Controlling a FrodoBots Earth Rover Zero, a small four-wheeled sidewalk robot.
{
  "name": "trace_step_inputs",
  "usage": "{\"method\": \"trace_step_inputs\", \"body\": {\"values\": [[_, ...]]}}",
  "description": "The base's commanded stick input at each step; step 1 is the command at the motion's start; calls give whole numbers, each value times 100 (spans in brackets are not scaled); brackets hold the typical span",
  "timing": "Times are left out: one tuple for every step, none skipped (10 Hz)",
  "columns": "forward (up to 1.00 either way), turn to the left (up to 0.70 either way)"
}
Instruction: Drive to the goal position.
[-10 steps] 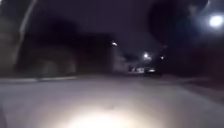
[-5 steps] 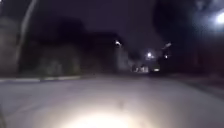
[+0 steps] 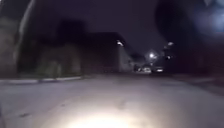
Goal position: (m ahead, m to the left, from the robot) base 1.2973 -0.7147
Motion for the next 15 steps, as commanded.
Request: {"method": "trace_step_inputs", "body": {"values": [[70,0],[70,0],[70,0],[70,0],[70,0],[70,0],[70,0],[70,0],[70,0],[70,0],[70,0],[70,0],[70,0],[70,0],[70,0]]}}
